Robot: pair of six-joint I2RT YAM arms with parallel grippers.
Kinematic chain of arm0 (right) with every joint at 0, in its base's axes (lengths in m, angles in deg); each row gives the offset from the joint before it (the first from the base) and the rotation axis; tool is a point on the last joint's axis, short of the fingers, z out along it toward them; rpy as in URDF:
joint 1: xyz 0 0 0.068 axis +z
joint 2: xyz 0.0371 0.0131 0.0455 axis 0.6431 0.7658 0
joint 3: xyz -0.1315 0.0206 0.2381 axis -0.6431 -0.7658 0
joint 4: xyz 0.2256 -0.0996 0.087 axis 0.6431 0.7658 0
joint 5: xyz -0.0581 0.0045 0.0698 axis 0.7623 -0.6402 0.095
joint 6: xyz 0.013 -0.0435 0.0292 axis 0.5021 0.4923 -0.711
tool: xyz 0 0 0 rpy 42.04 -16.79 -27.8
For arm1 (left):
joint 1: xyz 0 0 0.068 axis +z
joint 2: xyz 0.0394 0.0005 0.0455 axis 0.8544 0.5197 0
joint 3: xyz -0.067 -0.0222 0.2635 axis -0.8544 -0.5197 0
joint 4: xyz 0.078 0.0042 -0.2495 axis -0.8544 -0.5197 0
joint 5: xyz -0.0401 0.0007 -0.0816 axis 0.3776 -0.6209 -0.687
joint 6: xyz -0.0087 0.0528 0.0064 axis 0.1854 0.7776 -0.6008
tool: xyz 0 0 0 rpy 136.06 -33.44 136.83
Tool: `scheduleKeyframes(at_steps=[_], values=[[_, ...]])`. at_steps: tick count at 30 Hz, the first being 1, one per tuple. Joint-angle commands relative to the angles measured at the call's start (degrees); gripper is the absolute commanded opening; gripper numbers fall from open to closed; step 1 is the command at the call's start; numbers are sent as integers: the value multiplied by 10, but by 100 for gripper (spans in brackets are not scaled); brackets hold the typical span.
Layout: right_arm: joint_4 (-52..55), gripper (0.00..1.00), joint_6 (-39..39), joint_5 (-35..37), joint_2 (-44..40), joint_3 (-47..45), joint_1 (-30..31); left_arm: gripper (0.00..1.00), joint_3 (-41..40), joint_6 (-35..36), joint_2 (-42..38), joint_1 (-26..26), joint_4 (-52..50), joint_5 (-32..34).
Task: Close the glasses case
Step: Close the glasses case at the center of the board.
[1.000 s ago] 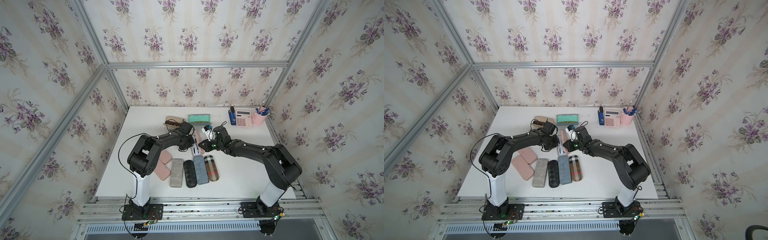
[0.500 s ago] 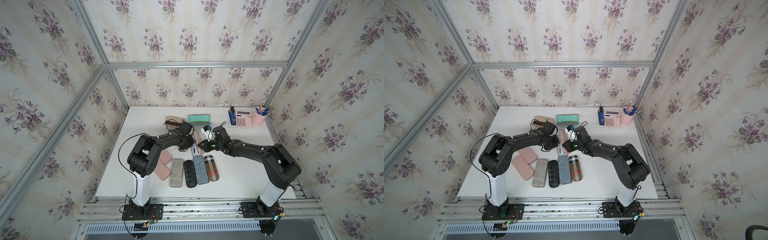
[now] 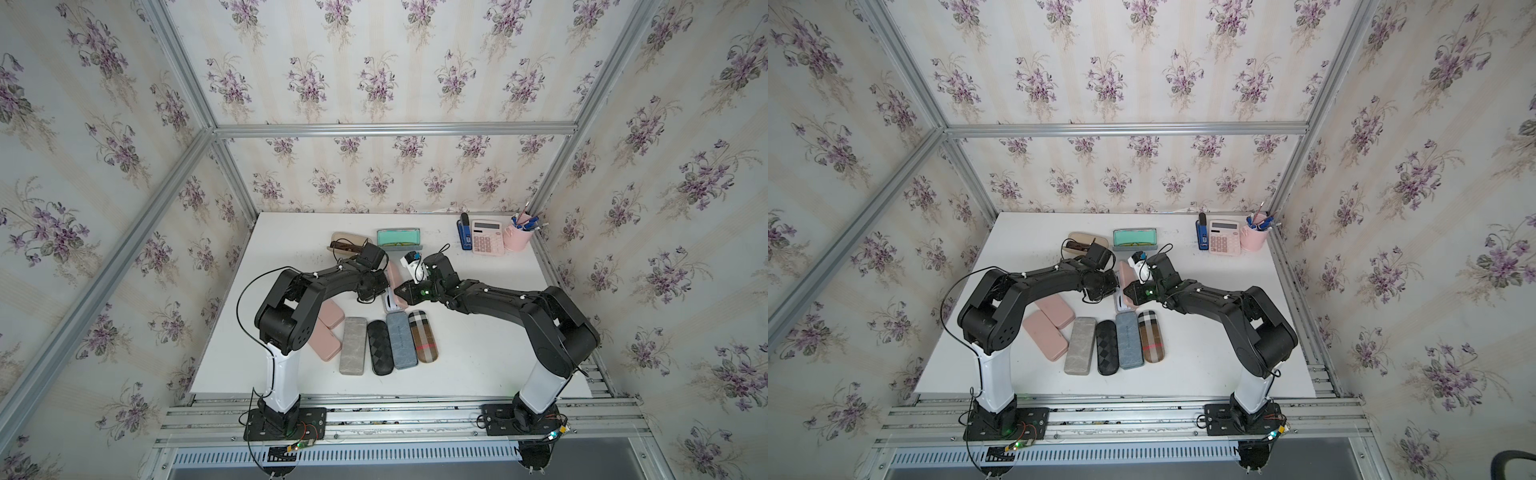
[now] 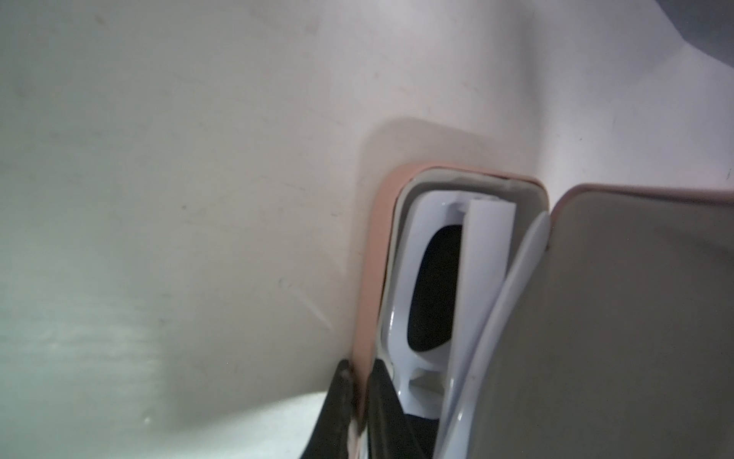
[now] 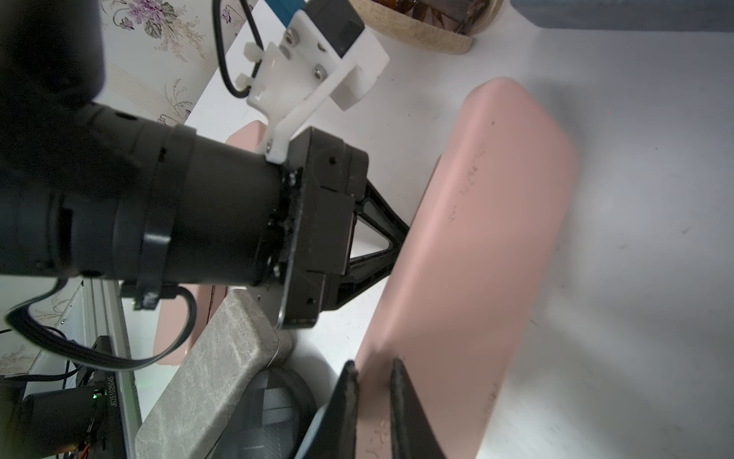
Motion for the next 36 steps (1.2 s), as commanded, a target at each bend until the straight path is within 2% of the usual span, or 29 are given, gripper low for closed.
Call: scheduleKeyframes(at_steps=[1,36], values=[[22,16,0,-2,8,2,1,12,-2,1,-3,0,9,-11],[20,16,1,-4,26,3,7,11,-11,-2,-15,-1,23,-16]])
